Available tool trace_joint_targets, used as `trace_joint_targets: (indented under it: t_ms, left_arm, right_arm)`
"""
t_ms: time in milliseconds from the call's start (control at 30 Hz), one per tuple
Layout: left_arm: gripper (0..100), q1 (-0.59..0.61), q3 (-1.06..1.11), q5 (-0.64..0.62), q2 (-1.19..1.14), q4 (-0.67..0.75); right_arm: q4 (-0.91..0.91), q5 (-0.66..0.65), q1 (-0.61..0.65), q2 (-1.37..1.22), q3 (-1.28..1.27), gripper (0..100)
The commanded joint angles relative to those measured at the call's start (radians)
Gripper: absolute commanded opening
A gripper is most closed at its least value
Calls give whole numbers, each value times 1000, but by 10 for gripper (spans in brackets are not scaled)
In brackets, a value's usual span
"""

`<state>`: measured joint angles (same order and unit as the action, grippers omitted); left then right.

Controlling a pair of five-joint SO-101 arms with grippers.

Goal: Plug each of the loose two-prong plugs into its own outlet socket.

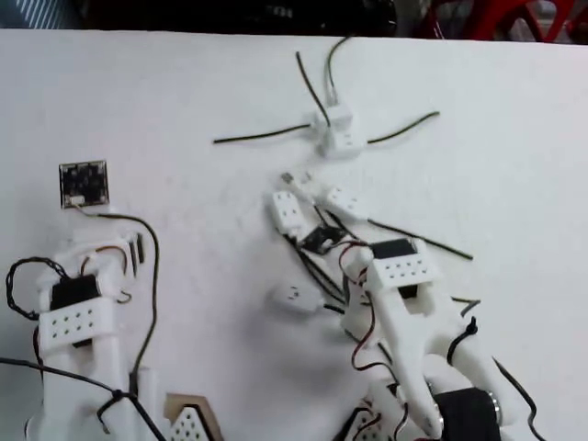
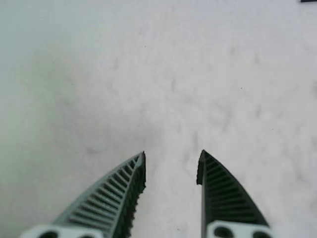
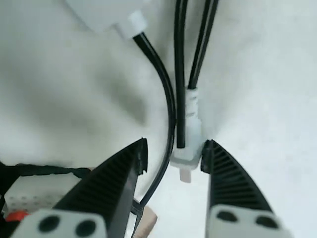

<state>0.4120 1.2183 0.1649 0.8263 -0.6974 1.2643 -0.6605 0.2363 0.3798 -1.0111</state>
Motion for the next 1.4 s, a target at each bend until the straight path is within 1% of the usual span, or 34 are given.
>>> trace_joint_targets:
  t_ms: [0,100,233,400,533,700,833,900,1067,1367]
  left_arm:
    - [180,1,-5,2,30,26]
    - [180,1,-5,2,30,26]
    - [180,1,-5,2,30,26]
    - [180,1,-5,2,30,26]
    - [180,1,-5,2,30,26]
    - [180,1,-5,2,30,26]
    - [180,1,-5,2,30,26]
    - [180,1,-5,2,30,26]
    - [180,1,-5,2,30,26]
    - [180,1,-5,2,30,26]
  right_arm:
    - [-39,-44,10,15,-11,176]
    - [-44,-61,8,-38,-8,176]
    - [-120,-61,-2,-139,8,166]
    - [-156,-61,-16,-206,72,61]
    - [-153,-64,-16,-211,98,17]
    - [-153,-61,-16,-213,114,22]
    - [-136,-60,-16,-216,123,111]
    - [-120,-60,-13,-211,126,135]
    - [-117,-60,-16,-217,170,106]
    - [-122,-60,-16,-213,186,106]
